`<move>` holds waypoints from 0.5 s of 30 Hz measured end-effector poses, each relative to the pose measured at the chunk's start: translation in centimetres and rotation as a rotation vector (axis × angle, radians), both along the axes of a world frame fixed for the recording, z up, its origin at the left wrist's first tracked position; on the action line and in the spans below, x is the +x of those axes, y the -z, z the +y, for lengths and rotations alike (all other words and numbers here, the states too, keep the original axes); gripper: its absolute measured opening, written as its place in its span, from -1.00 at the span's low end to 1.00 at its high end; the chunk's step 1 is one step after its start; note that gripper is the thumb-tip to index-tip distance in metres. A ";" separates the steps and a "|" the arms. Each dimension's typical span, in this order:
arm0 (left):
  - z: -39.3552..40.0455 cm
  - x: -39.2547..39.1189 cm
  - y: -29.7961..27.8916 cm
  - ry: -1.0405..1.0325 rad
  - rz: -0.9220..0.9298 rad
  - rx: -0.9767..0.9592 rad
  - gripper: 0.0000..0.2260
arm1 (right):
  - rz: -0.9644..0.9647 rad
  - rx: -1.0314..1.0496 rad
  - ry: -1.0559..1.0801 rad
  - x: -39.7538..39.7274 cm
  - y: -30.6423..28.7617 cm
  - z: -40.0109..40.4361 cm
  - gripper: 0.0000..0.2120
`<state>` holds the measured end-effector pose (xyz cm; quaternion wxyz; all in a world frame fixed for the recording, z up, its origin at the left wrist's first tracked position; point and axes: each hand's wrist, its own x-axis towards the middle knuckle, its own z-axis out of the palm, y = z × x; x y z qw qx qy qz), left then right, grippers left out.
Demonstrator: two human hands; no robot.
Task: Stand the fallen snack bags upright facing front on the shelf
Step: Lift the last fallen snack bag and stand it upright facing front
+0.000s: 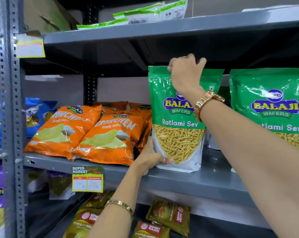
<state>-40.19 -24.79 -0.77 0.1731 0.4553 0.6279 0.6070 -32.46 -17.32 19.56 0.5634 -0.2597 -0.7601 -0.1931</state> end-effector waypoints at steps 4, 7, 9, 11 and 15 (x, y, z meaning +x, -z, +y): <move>0.1 0.0 -0.1 0.002 0.001 -0.002 -0.07 | 0.109 -0.170 -0.082 -0.4 0.1 -0.1 -0.76; 0.0 0.1 0.0 0.002 -0.012 0.015 -0.09 | 0.099 -0.040 -0.062 -0.9 0.9 -0.2 -0.75; 0.0 0.0 0.1 -0.003 -0.020 0.022 -0.12 | 0.101 0.107 -0.046 -1.1 1.7 0.0 -0.75; 0.1 0.0 0.1 -0.004 -0.027 0.019 -0.12 | 0.109 0.213 -0.085 -1.2 2.9 0.2 -0.71; 0.2 -0.1 0.2 -0.016 -0.020 0.013 -0.10 | 0.004 0.226 -0.173 -1.0 5.6 0.4 -0.58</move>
